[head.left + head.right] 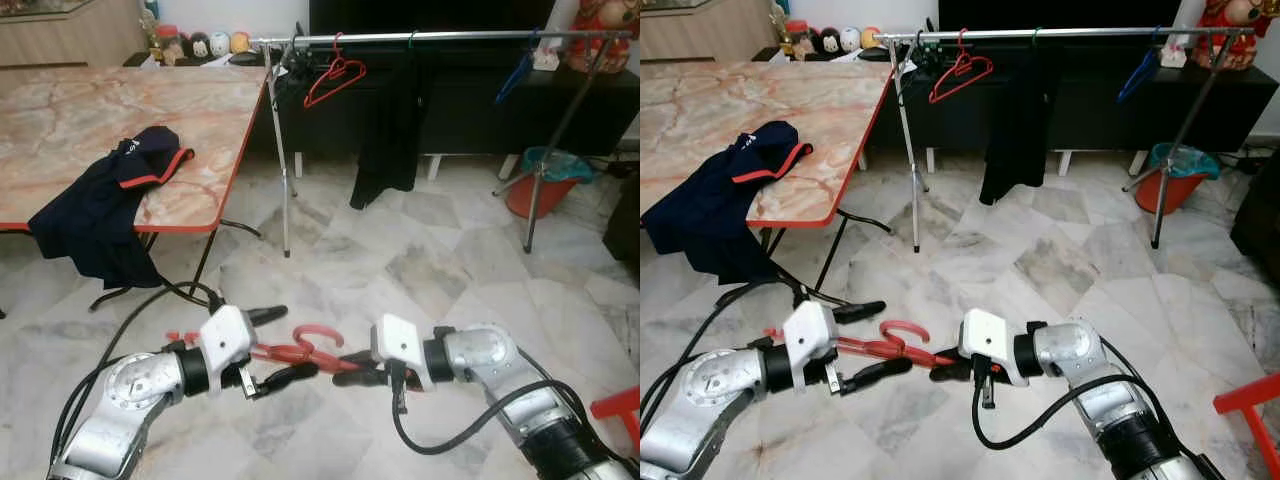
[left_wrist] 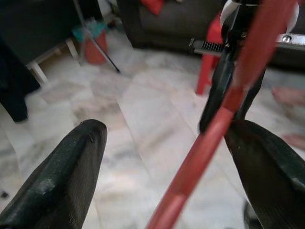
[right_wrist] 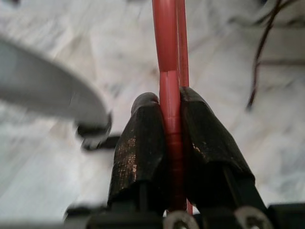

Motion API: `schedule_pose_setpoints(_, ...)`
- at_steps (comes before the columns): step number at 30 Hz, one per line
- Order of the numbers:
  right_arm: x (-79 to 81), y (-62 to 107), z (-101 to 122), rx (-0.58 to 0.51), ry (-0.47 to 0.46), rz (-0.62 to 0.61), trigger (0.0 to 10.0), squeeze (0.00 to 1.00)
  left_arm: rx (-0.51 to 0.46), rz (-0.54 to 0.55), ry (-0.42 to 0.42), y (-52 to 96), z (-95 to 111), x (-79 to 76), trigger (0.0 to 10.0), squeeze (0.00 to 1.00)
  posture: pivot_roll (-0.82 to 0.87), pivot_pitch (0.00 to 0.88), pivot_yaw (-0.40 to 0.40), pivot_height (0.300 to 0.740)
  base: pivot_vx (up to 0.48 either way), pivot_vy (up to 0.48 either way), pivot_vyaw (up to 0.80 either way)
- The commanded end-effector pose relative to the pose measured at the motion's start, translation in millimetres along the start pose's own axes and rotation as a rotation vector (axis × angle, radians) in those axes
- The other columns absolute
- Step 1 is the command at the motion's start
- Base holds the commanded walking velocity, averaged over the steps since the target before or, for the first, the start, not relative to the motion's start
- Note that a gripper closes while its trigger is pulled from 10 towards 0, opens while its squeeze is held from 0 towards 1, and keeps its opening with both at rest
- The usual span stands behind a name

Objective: Hang hanger

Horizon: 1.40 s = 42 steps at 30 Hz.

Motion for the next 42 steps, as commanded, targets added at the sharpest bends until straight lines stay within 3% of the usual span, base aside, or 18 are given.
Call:
schedule_pose_setpoints(1, 4.6, 0.8, -2, 0.041, 0.020, 0.017, 10.0, 0.00, 0.023, -0.039, -0.003, 2.6, 3, -4.9, 10.0, 0.00, 0.01, 0.015, 0.014, 0.740, 0.000, 0.000, 0.00)
schedule_pose_setpoints(9, 10.0, 0.4, 1, 0.069, 0.038, 0.043, 10.0, 0.00, 0.203, -0.224, -0.011, 16.8, -9, -27.8, 10.0, 0.00, 0.01, 0.017, 0.006, 0.740, 0.000, 0.000, 0.00)
schedule_pose_setpoints(26, 10.4, -9.8, 12, 0.063, 0.060, 0.048, 10.0, 0.00, 0.219, -0.205, 0.016, 10.6, -11, -23.9, 10.0, 0.00, 0.01, 0.018, -0.001, 0.740, 0.000, 0.000, 0.00)
schedule_pose_setpoints(27, 10.7, -10.3, 13, 0.061, 0.061, 0.050, 10.0, 0.00, 0.218, -0.202, 0.019, 9.9, -11, -23.4, 8.6, 0.00, 0.01, 0.017, -0.001, 0.740, 0.000, 0.000, 0.00)
schedule_pose_setpoints(28, 10.9, -10.6, 13, 0.060, 0.062, 0.051, 10.0, 0.00, 0.217, -0.202, 0.020, 9.7, -10, -23.5, 8.6, 0.00, 0.01, 0.017, -0.001, 0.740, 0.000, 0.000, 0.00)
schedule_pose_setpoints(29, 11.0, -10.8, 14, 0.059, 0.063, 0.051, 10.0, 0.00, 0.218, -0.203, 0.021, 9.5, -10, -23.8, 4.9, 0.00, 0.01, 0.017, -0.001, 0.740, 0.000, 0.000, 0.00)
schedule_pose_setpoints(30, 11.1, -11.2, 14, 0.057, 0.063, 0.051, 10.0, 0.00, 0.219, -0.205, 0.021, 9.4, -11, -24.1, 3.8, 0.00, 0.01, 0.017, -0.001, 0.740, 0.000, 0.000, 0.00)
schedule_pose_setpoints(31, 9.7, -11.6, 16, 0.048, 0.064, 0.045, 10.0, 0.00, 0.219, -0.208, 0.021, 9.2, -11, -24.3, 0.7, 0.00, 0.01, 0.017, -0.001, 0.740, 0.000, 0.000, 0.00)
schedule_pose_setpoints(37, 6.0, -13.8, 18, 0.046, 0.074, 0.030, 10.0, 0.00, 0.224, -0.213, 0.020, 8.0, -11, -24.3, 0.3, 0.00, 0.01, 0.021, -0.002, 0.740, 0.000, 0.000, 0.00)
schedule_pose_setpoints(42, 4.9, -14.6, 24, 0.022, 0.077, 0.025, 10.0, 0.00, 0.225, -0.218, 0.024, 6.8, -12, -25.6, 0.9, 0.00, 0.00, 0.023, -0.002, 0.740, 0.000, 0.000, 0.00)
Point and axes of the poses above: a point about 5 cm out from each wrist's last joint towards the gripper, its own y axis pointing back from the gripper into the wrist, its own z axis along the axis of the wrist's last joint, x = y × z, the point moved 6 cm from there along -y, pointing out of the wrist towards the gripper, and after that the axes turned 6 degrees about -y, right-handed, at the moved point
